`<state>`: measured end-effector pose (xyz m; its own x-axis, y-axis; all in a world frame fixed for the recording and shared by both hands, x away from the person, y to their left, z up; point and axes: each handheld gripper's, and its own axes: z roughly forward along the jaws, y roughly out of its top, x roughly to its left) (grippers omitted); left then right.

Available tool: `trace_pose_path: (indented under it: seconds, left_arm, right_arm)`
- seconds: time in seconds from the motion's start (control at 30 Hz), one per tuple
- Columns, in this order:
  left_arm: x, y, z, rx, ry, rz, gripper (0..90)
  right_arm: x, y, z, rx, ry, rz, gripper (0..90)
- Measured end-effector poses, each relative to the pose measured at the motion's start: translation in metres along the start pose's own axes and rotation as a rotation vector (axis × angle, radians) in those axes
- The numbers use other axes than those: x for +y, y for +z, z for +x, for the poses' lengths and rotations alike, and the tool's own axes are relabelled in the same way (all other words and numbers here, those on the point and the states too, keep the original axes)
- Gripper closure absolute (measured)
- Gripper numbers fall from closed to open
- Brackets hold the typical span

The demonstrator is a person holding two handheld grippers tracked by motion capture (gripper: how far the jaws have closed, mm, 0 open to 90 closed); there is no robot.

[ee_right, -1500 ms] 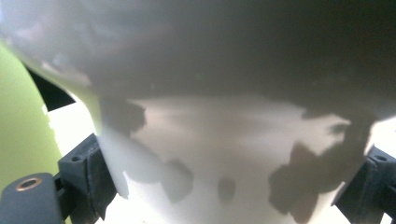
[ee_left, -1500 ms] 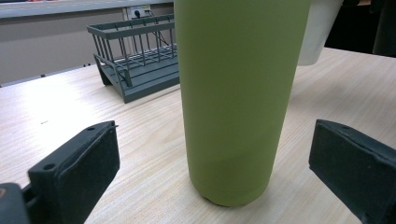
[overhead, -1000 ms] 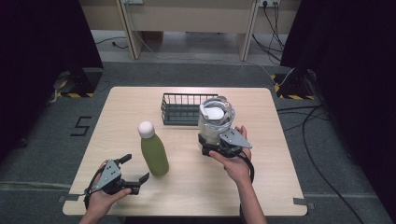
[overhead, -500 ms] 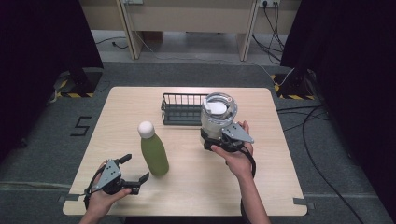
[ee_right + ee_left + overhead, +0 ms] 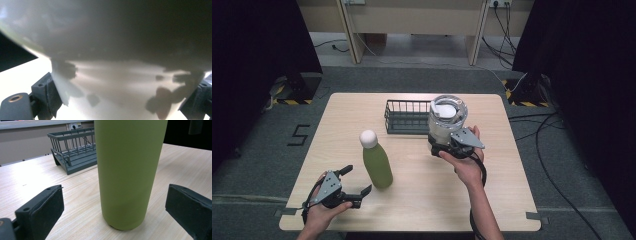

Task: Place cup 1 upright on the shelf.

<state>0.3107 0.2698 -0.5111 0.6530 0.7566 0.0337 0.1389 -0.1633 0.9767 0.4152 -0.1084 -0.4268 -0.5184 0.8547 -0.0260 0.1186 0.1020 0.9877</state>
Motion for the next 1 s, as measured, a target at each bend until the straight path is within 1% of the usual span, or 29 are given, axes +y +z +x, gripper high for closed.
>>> trace_pose_path:
  seconds: [0.77, 0.83, 1.0]
  left_arm:
    - [0.0, 0.0, 0.0, 0.002, -0.002, 0.0, 1.0]
    - [0.0, 0.0, 0.0, 0.002, -0.003, -0.001, 1.0]
    - [0.0, 0.0, 0.0, 0.001, -0.003, -0.001, 1.0]
  right_arm:
    - [0.009, 0.01, -0.009, -0.022, 0.001, 0.004, 11.1]
    - [0.012, 0.011, -0.011, -0.023, -0.007, 0.0, 11.1]
    - [0.017, 0.013, -0.013, -0.029, -0.008, 0.0, 11.1]
